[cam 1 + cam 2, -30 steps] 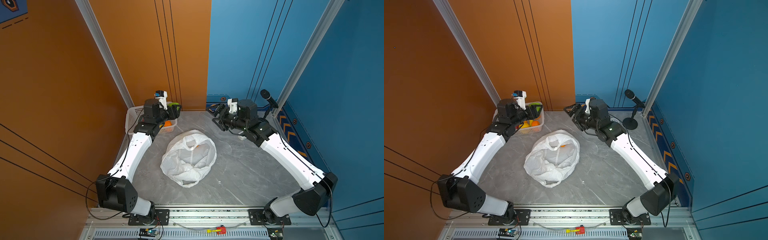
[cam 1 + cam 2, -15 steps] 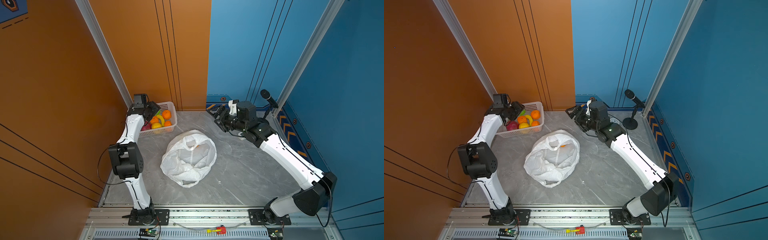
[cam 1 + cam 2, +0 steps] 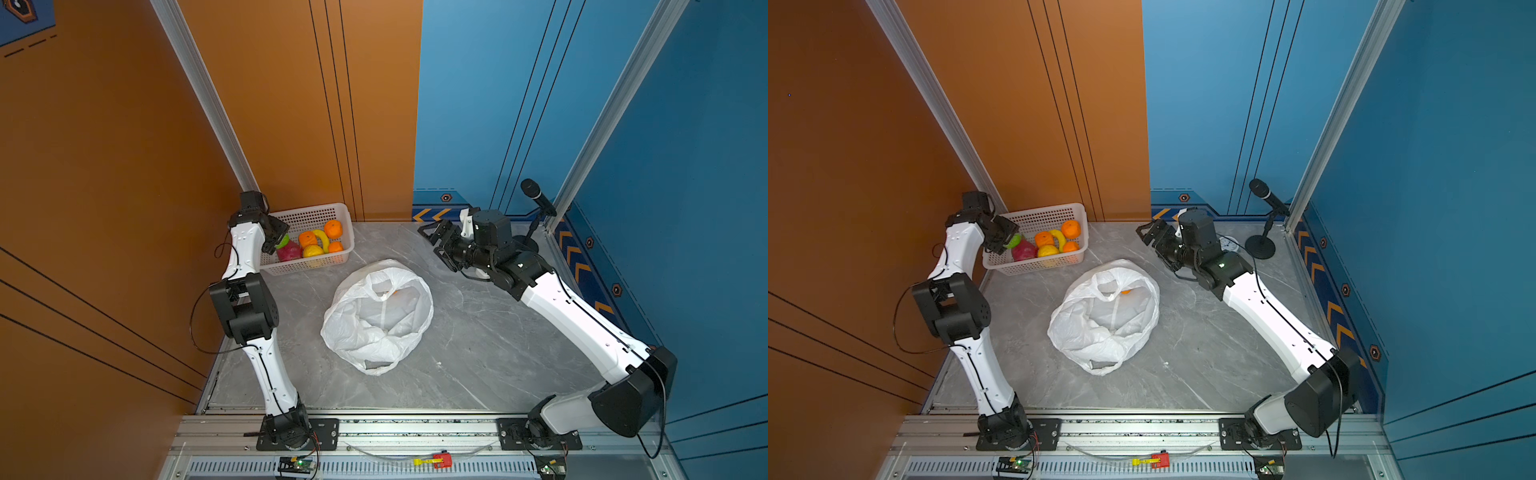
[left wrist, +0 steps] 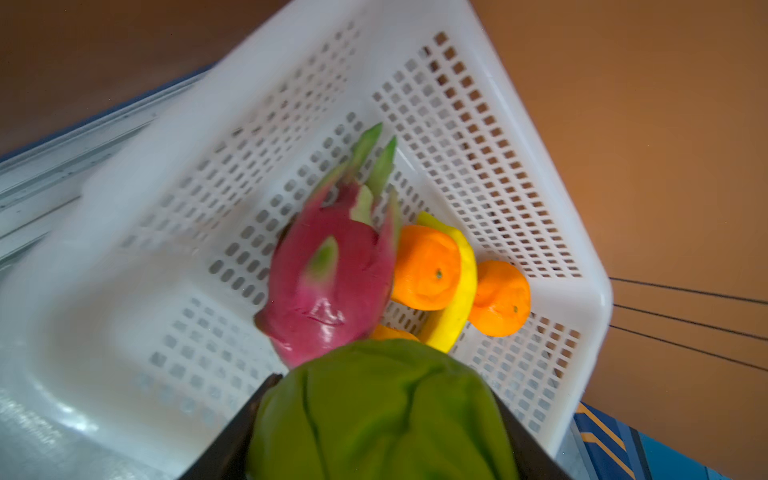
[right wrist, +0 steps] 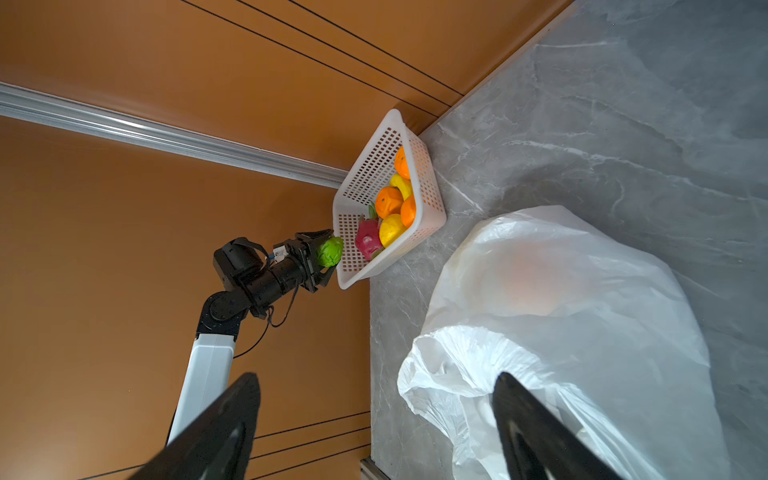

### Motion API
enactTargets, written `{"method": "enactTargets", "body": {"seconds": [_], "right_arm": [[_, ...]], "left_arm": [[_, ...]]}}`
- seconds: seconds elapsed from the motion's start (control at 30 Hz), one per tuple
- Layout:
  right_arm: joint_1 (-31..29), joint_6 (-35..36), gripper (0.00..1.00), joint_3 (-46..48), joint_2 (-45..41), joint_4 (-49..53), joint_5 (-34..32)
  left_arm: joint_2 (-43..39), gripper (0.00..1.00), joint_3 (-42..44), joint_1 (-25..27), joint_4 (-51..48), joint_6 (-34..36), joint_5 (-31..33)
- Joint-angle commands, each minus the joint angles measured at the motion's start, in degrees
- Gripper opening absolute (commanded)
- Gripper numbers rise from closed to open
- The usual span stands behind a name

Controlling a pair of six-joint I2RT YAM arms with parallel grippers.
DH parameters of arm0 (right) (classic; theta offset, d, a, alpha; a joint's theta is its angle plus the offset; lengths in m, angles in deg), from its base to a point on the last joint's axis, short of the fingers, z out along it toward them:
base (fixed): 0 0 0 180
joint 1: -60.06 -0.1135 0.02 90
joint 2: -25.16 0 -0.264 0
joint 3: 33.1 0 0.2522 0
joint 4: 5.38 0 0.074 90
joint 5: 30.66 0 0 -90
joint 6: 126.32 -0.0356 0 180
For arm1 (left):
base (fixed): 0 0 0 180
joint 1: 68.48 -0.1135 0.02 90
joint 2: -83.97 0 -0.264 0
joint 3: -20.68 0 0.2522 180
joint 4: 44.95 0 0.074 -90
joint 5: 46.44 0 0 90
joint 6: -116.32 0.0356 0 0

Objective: Untie the knot of the plastic bag and take out the fruit
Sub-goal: 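Lower the green fruit into the basket and open the left gripper, then move the left gripper back over the bag while the right gripper approaches it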

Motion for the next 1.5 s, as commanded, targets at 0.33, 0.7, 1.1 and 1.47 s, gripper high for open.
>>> {"method": "enactTargets", "body": {"seconds": [0.33,0.7,1.1,1.47], "right_arm": [[1.3,4.8,0.88,1.9,-5.4,4.5,-3.5],[2.0,5.7,0.89,-2.7,-2.6,6.4,-1.0],[1.4,6.0,0.89,-2.5,-4.3,5.7,-1.5],[-0.9,6.1,0.89,-1.3,-5.2,4.9,-2.6]], "left_arm": [[9.2,0.48,-6.1,-3.5,-9.3,5.6,5.8],[10.9,0.82,-7.8,-0.8,-9.3,8.4,1.7],[2.4,0.99,-4.9,2.3,-7.7,11.0,1.1],[-6.1,0.99,2.5,8.4,-1.3,13.2,-6.8]]}}
